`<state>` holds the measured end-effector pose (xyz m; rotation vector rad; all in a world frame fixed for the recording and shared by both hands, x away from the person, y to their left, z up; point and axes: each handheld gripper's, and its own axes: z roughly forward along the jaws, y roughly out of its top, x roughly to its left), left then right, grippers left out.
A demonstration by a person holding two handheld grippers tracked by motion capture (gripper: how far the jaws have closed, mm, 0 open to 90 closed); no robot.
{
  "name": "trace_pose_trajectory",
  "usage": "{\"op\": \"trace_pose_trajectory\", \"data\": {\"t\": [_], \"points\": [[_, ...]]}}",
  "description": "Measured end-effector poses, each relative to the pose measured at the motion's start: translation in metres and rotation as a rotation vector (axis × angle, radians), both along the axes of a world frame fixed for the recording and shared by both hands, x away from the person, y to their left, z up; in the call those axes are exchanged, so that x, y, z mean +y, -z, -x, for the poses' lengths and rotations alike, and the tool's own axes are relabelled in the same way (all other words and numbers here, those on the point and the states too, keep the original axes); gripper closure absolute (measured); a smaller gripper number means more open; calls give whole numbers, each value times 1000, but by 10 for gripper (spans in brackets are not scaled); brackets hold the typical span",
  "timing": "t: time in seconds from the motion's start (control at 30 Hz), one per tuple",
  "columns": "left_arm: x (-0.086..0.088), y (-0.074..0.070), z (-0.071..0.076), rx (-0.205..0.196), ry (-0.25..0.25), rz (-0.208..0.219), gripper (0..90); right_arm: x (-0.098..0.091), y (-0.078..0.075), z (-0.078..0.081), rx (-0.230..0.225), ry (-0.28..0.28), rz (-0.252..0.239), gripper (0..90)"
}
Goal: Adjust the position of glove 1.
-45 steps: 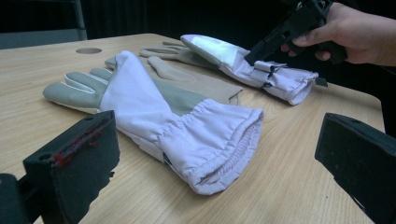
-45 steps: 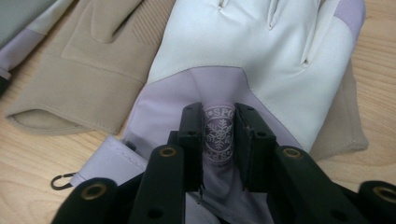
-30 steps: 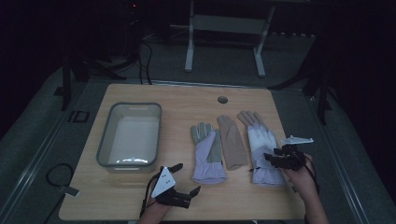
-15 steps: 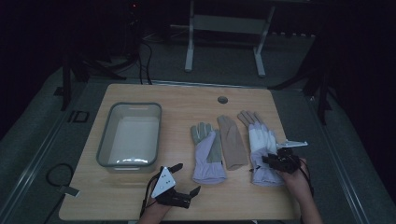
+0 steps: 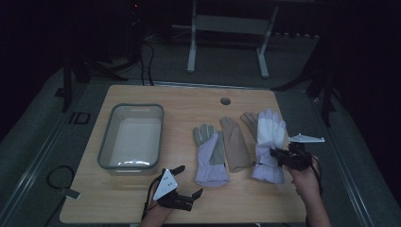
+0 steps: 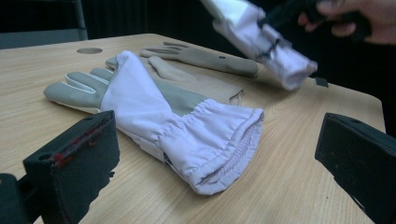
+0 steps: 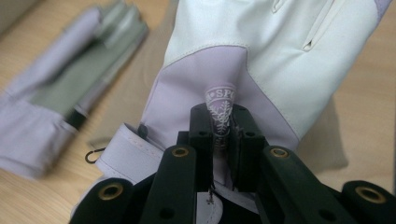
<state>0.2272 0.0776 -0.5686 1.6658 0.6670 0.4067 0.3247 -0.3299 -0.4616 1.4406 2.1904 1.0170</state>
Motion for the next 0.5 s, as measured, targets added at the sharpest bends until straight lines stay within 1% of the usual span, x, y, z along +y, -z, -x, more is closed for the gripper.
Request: {"op": "trace_pose_trajectory", "data": {"t": [0.13,0.2,0.23,0.27,0.3,0.33,0.37,0.4,0.43,0.47,0.5], "points": [[0,0,0,1,-1,2,0,16,-21,-1,-27,-17,12,814],[0,0,0,2,-2,0,0,16,-21,-1,-27,-17,12,814],[0,0,0,-4,-11,-5,0,34,-36,-3,-44,-36,2,814],[-1,0,1,-6,-10,-7,0,40,-40,-3,-44,-44,-3,814],[-1,0,1,-6,-10,-7,0,40,-40,-3,-44,-44,-3,814],[-1,0,1,-8,-11,-10,0,52,-46,-3,-43,-70,-24,814],[-2,0,2,-11,-10,-13,0,52,-46,-3,-43,-70,-24,814],[-1,0,2,-13,-8,-13,0,66,-50,-3,-44,-88,-16,814],[-1,0,2,-13,-8,-13,0,66,-50,-3,-44,-88,-16,814],[-1,0,1,-13,-8,-11,0,80,-52,-3,-40,-99,-19,814],[-1,0,1,-13,-8,-11,0,80,-52,-3,-40,-99,-19,814]]}}
